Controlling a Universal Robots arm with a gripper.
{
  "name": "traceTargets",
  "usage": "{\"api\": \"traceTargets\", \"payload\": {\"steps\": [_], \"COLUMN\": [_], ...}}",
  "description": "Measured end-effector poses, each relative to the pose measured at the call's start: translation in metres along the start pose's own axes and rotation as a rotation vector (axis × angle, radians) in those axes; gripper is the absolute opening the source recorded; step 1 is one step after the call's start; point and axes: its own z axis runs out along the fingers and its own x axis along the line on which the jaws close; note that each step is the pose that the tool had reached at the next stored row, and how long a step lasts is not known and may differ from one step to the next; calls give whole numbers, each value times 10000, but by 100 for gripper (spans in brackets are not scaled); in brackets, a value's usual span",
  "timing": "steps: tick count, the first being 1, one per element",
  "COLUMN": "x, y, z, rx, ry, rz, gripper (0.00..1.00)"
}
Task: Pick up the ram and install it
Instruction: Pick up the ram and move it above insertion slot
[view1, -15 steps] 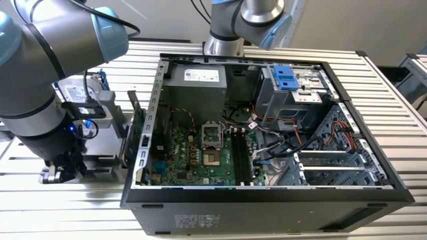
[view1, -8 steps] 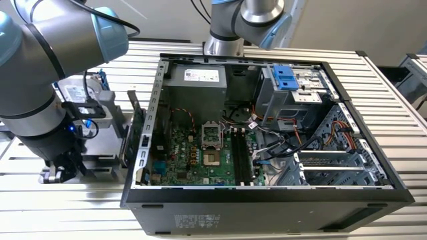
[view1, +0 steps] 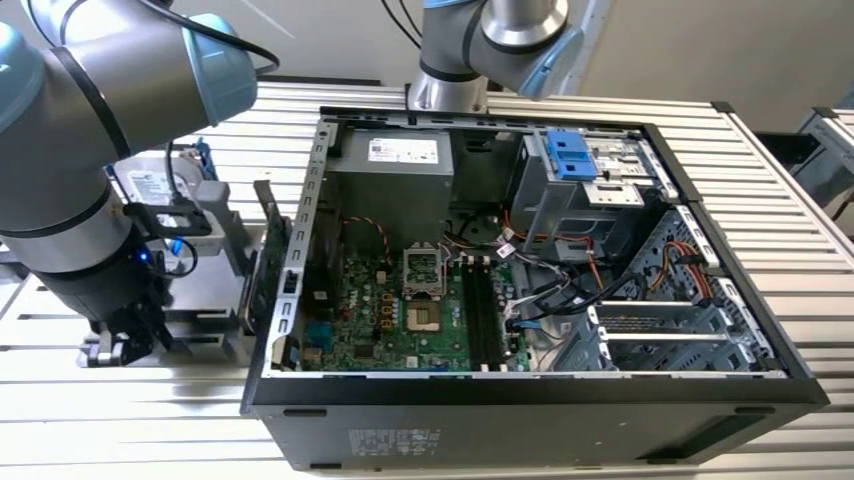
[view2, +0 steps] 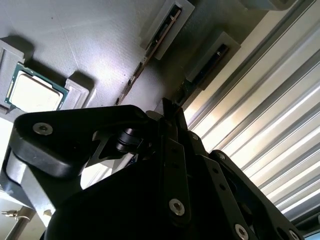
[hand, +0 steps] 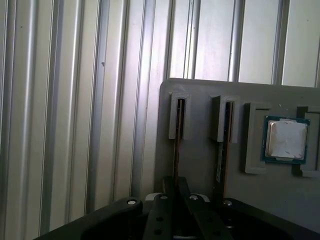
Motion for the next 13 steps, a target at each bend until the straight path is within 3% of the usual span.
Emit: {"api": "traceTargets", "payload": {"steps": [10, 13], "x": [0, 0], "y": [0, 1], "z": [-2, -31], "rx": [0, 1], "ry": [3, 3], "rz": [-89, -90], "gripper": [0, 0]}}
